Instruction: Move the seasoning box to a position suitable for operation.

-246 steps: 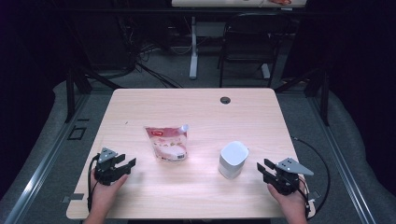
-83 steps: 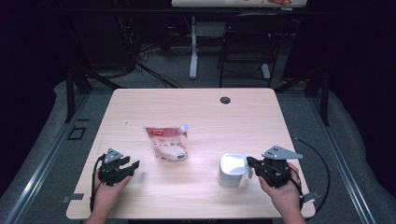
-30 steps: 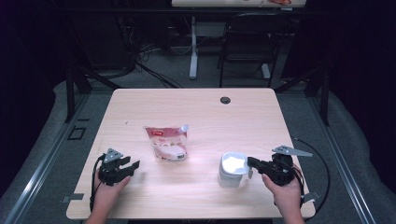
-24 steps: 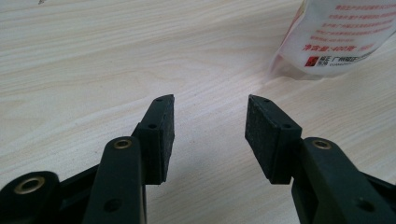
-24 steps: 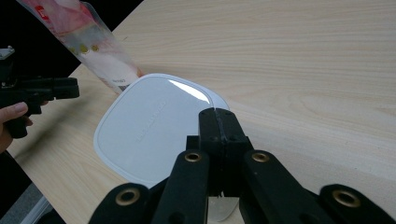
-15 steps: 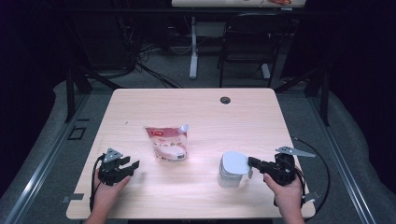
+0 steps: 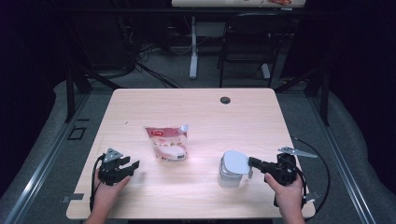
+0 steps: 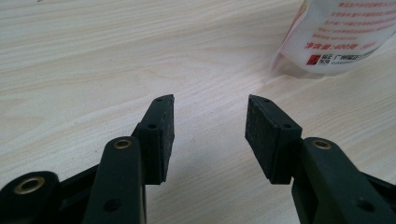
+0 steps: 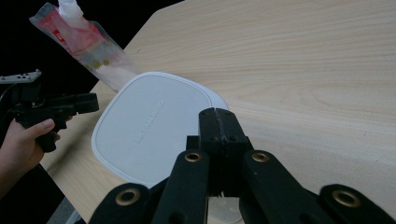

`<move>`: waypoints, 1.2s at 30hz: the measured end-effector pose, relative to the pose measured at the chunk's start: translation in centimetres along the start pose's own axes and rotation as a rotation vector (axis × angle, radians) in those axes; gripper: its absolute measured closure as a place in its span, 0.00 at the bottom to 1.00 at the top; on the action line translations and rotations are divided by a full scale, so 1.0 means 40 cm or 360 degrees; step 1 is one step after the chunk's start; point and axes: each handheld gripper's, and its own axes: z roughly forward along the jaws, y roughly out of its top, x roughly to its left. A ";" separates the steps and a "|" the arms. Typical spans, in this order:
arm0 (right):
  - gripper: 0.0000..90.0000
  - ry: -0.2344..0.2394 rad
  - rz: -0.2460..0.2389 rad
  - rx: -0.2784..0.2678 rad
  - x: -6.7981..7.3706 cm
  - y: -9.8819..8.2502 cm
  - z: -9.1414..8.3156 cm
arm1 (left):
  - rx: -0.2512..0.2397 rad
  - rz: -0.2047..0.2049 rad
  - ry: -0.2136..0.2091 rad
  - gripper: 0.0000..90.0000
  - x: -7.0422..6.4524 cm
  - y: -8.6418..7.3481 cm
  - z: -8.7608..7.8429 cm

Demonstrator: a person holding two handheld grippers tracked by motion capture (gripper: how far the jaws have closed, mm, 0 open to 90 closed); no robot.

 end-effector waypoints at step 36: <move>1.00 0.0086 0.0127 -0.0013 -0.029 -0.009 -0.002 | 0.0007 0.0009 0.0000 0.58 -0.001 0.000 0.001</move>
